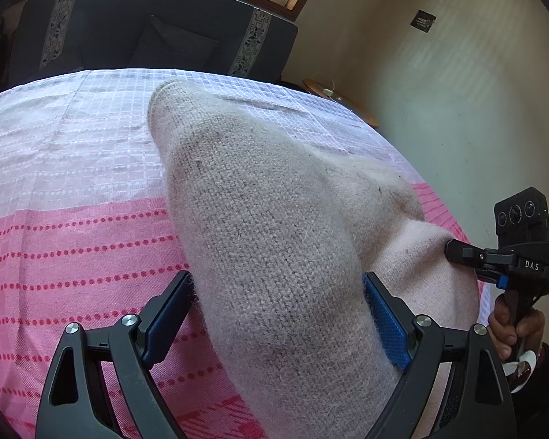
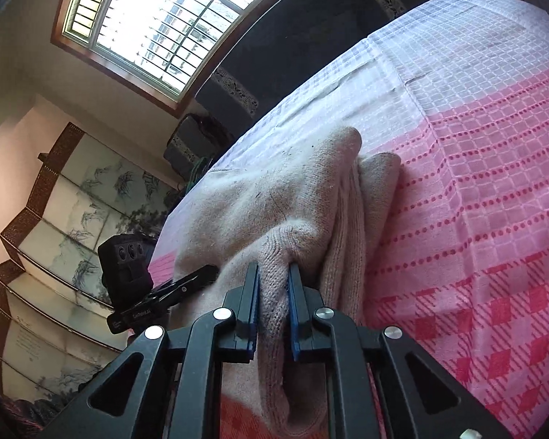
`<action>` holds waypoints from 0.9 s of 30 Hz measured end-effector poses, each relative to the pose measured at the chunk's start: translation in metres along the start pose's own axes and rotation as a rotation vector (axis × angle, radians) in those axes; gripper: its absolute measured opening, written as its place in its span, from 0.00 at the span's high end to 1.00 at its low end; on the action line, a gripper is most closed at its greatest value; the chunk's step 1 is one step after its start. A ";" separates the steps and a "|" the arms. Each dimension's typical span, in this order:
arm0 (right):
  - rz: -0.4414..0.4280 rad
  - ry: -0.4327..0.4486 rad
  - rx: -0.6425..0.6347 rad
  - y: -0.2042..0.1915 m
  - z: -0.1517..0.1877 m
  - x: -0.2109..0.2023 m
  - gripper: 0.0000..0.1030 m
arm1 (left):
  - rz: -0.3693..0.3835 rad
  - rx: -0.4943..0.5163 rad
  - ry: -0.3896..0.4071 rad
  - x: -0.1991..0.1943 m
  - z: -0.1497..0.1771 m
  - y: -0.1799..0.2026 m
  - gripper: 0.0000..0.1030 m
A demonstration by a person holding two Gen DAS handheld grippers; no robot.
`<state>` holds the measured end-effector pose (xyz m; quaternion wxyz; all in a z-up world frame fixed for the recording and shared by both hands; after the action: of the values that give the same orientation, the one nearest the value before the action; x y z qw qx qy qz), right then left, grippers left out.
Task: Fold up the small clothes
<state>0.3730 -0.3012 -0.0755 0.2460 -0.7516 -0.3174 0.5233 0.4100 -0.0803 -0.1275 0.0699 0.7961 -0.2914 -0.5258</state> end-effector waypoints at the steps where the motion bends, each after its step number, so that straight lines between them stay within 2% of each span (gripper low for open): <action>1: 0.043 0.013 -0.013 0.000 0.003 -0.003 0.89 | 0.003 0.003 0.000 0.000 0.001 0.001 0.11; 3: 0.114 -0.008 -0.014 0.010 0.012 0.002 0.90 | 0.000 0.010 -0.005 0.001 0.001 0.002 0.11; 4: 0.112 -0.026 -0.006 0.018 0.016 0.009 0.90 | -0.004 0.012 -0.006 0.001 0.001 0.003 0.11; 6: 0.077 -0.009 -0.003 0.020 0.018 0.006 0.90 | -0.005 0.011 -0.006 0.001 0.001 0.003 0.11; 9: 0.003 -0.020 0.016 0.017 0.013 0.004 0.82 | -0.006 0.007 -0.003 0.001 0.001 0.003 0.11; 14: -0.015 0.007 0.001 0.014 0.010 -0.013 0.77 | -0.007 0.007 -0.003 0.001 0.001 0.004 0.11; 15: 0.001 0.018 0.006 0.017 0.007 -0.017 0.72 | -0.007 0.007 -0.003 0.001 0.001 0.004 0.11; 17: 0.007 0.029 0.018 0.021 0.001 -0.023 0.52 | -0.007 0.008 -0.003 0.001 0.001 0.004 0.11; 18: 0.002 0.016 0.020 0.023 -0.003 -0.023 0.35 | -0.007 0.008 -0.003 0.001 0.001 0.004 0.11; 19: -0.001 -0.002 0.019 0.024 -0.006 -0.021 0.29 | -0.007 0.007 -0.003 0.001 0.001 0.004 0.11; 22: 0.028 -0.065 0.008 0.024 -0.014 -0.007 0.29 | -0.007 0.008 -0.003 0.001 0.001 0.004 0.11; 25: 0.093 -0.181 -0.005 0.027 -0.016 0.017 0.29 | -0.007 0.008 -0.004 0.001 0.001 0.004 0.11; 27: 0.060 -0.202 -0.013 0.025 -0.017 0.022 0.29 | -0.005 0.007 -0.003 0.001 0.001 0.004 0.11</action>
<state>0.4004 -0.3030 -0.1014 0.1920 -0.7057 -0.3216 0.6014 0.4079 -0.0840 -0.1275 0.0651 0.7962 -0.2914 -0.5262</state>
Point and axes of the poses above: each gripper's, at about its wrist camera, not at the fingertips, and x roughly the way its jaws point, y to its right, z to its underside, the point moved 6 cm from there along x, roughly the way its jaws point, and after that the axes turned 15 degrees about -y, right-handed, at the moved point
